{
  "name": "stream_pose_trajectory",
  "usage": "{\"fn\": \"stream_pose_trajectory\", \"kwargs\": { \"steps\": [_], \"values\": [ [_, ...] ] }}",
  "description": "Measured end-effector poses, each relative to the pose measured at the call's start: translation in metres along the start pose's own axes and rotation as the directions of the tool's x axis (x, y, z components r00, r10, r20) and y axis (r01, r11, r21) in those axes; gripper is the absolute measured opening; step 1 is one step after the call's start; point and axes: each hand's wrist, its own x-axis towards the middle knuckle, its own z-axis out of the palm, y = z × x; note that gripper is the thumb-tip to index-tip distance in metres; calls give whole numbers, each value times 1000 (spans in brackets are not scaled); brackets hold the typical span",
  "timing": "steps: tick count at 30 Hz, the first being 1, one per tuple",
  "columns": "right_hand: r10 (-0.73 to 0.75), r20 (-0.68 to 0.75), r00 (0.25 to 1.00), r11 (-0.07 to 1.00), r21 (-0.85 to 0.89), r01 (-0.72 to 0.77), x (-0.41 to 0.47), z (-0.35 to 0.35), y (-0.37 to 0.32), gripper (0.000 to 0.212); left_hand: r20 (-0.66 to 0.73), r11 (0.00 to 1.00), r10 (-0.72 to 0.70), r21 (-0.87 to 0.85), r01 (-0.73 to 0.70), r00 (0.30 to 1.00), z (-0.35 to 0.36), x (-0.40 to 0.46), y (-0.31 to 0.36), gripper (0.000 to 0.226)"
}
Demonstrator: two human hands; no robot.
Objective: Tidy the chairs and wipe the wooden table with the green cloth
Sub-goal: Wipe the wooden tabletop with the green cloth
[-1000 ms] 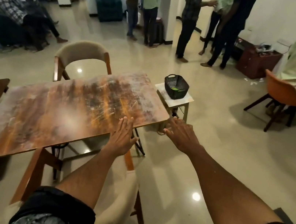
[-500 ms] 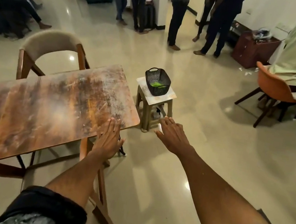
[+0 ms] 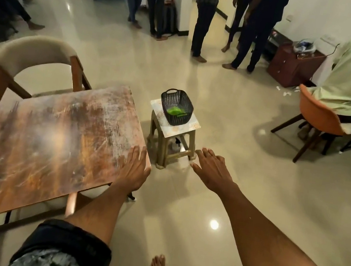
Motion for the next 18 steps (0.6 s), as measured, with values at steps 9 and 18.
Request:
{"fn": "stream_pose_trajectory", "kwargs": {
  "steps": [9, 18],
  "values": [
    [-14, 39, 999, 1000, 18, 13, 72, -4, 54, 59, 46, 1000, 9, -28, -7, 999, 3, 79, 35, 75],
    [-119, 79, 990, 992, 43, 115, 168, -8, 122, 48, 39, 994, -111, -18, 112, 993, -12, 155, 80, 75]
  ]
}}
